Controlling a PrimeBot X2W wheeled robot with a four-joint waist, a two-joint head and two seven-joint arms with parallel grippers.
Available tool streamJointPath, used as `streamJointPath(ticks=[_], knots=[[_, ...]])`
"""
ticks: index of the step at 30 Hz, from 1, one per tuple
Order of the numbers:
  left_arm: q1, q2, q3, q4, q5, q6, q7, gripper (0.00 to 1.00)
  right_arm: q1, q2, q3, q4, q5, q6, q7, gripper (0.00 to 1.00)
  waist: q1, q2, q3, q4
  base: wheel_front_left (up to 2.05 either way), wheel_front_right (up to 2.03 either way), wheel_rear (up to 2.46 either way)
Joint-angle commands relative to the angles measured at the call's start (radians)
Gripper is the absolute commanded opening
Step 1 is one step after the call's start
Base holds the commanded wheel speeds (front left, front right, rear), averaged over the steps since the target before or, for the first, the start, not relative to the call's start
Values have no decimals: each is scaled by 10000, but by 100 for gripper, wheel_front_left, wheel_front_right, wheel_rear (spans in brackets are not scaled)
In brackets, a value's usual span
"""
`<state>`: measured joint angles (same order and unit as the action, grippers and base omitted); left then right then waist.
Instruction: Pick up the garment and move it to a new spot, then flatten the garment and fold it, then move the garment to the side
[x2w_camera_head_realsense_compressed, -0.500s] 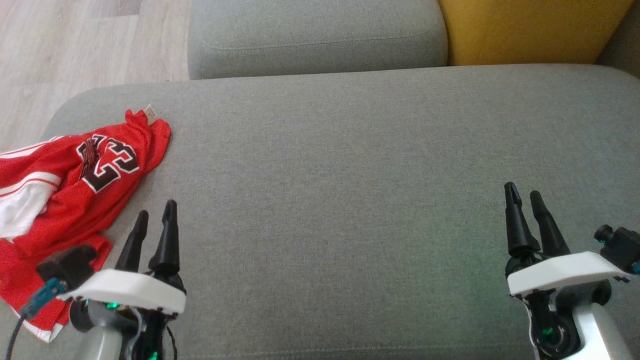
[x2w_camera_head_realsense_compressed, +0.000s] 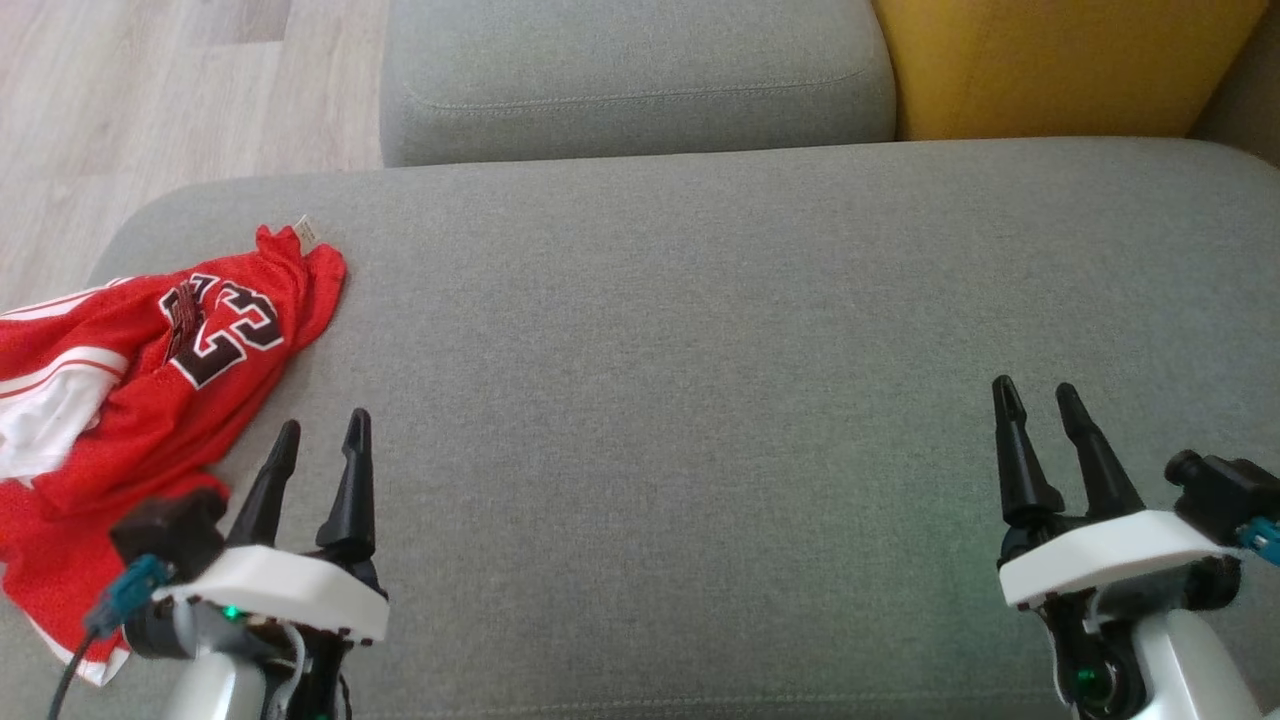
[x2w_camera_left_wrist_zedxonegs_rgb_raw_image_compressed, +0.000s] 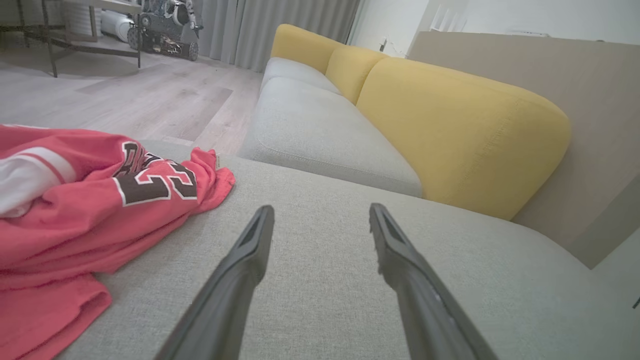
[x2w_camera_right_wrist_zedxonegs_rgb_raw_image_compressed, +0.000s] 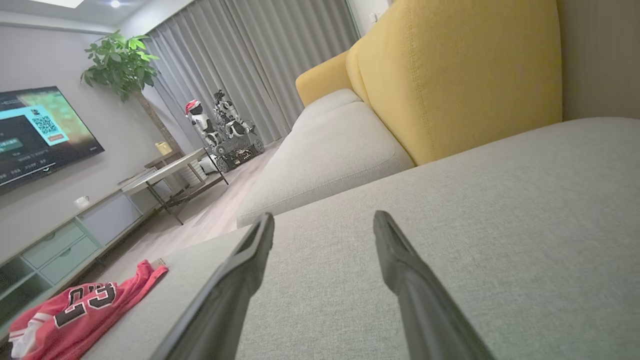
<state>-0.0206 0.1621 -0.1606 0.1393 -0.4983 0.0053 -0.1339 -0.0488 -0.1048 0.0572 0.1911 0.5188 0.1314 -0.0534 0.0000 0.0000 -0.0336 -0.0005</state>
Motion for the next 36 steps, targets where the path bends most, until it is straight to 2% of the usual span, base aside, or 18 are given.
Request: streamJointPath(ticks=[1, 23, 36], knots=[[-350, 259, 165, -383, 311, 51, -137, 100, -300, -96, 132, -382, -317, -5, -135, 100, 0, 0, -4, 1, 0, 0, 0], [-348, 539, -285, -58, 2641, 586, -810, 100, -397, 29, 306, -234, -2691, -6, -362, 100, 0, 0, -83, -129, 0, 0, 0], [-315, 361, -125, 367, 3181, 533, -1190, 100, -408, 162, 317, -174, -3519, -7, -288, 100, 0, 0, -139, -144, 0, 0, 0]])
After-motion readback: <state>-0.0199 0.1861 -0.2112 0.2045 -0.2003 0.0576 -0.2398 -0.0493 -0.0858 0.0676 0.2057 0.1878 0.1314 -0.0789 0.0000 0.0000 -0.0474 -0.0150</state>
